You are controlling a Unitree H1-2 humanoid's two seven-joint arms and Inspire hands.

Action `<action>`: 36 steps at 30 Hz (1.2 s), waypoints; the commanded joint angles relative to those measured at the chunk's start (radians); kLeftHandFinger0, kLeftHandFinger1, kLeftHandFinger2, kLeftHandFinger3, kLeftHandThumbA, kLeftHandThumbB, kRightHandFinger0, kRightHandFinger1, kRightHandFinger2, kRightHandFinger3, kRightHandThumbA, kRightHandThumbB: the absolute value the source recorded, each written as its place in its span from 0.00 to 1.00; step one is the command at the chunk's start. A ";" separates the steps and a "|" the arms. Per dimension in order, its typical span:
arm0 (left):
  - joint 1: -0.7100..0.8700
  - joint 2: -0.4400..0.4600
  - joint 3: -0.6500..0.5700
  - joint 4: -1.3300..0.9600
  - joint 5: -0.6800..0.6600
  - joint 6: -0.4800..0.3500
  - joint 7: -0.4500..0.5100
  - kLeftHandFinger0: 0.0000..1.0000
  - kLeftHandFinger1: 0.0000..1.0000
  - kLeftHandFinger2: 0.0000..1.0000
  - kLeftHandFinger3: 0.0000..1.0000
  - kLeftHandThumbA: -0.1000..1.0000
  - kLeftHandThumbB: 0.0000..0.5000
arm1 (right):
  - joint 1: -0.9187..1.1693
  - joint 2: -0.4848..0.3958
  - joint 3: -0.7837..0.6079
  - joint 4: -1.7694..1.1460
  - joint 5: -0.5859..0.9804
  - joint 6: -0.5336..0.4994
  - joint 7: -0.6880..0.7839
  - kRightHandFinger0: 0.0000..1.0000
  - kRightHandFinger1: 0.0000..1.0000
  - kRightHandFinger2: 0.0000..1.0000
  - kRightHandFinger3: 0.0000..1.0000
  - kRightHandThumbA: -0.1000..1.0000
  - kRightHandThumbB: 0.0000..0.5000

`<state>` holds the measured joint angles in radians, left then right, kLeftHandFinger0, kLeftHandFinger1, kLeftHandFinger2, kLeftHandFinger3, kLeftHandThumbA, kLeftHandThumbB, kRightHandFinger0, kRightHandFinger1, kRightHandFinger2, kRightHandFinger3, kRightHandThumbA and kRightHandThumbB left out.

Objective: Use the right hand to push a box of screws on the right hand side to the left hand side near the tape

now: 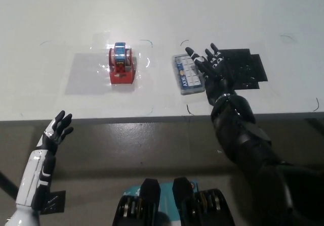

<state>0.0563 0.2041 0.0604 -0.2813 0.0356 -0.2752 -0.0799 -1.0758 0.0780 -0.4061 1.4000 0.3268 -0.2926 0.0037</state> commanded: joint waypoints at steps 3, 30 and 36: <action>-0.018 0.009 0.006 -0.035 -0.018 -0.019 -0.003 1.00 1.00 1.00 1.00 1.00 0.09 | -0.044 0.028 0.018 -0.014 0.010 -0.018 0.051 1.00 1.00 1.00 1.00 1.00 0.44; -0.015 0.019 0.006 -0.048 -0.020 -0.018 -0.008 1.00 1.00 1.00 1.00 1.00 0.08 | -0.055 0.101 0.039 -0.011 0.012 -0.014 0.039 1.00 1.00 1.00 1.00 1.00 0.45; -0.016 0.021 0.005 -0.049 -0.022 -0.020 -0.011 1.00 1.00 1.00 1.00 1.00 0.09 | -0.067 0.121 0.038 -0.011 0.013 -0.011 0.029 1.00 1.00 1.00 1.00 1.00 0.45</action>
<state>0.0505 0.2104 0.0621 -0.2920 0.0268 -0.2753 -0.0823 -1.0793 0.1669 -0.3744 1.4001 0.3275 -0.2994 0.0164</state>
